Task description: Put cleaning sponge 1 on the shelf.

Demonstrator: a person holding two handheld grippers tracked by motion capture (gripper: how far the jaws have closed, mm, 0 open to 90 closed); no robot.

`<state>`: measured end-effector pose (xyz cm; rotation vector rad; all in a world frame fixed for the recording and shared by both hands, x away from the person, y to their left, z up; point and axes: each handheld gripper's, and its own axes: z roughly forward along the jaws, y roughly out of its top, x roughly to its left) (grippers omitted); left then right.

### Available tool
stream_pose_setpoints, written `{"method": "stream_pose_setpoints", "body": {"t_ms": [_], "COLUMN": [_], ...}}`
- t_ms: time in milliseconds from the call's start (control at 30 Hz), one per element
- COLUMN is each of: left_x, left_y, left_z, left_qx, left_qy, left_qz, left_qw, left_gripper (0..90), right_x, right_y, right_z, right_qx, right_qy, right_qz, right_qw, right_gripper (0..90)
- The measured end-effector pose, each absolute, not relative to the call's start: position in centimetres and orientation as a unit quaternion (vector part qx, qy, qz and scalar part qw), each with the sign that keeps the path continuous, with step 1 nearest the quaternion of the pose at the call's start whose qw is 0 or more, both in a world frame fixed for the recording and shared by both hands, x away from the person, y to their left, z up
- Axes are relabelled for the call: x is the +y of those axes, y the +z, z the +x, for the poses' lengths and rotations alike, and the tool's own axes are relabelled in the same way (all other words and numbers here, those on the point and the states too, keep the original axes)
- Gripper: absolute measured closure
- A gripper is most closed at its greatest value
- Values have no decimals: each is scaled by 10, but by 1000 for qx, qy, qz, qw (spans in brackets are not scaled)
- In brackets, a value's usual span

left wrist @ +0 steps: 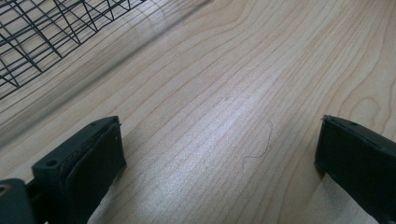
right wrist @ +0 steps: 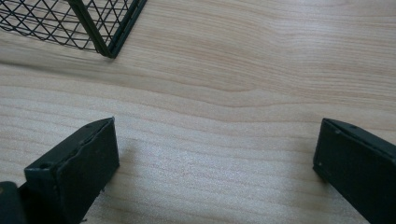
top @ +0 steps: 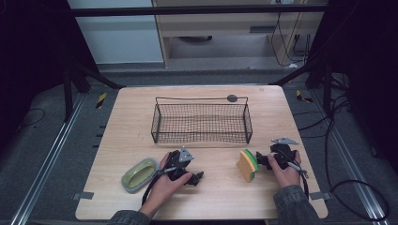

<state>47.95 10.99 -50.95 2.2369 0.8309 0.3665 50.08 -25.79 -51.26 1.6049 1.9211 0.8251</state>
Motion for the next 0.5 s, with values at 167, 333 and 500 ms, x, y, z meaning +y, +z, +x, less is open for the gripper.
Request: {"method": "stream_pose_setpoints", "body": {"t_ms": [167,333,500], "left_x": [112,123,137], "left_y": [-507,-484,-465], "left_z": [479,469,463], "left_qx": [315,309,308], "left_qy": [138,135,155], "left_qz": [871,864,857], "left_qw": [351,375,384], "left_gripper": [39,61,60], "right_x": [-256,-254,-255], "right_y": [-513,-513,-513], "right_z": [501,501,501], "right_qx": [704,705,706], "right_qy": [302,302,302], "right_qz": [591,590,589], "right_qw": [251,252,252], "right_gripper": [4,4,4]}}
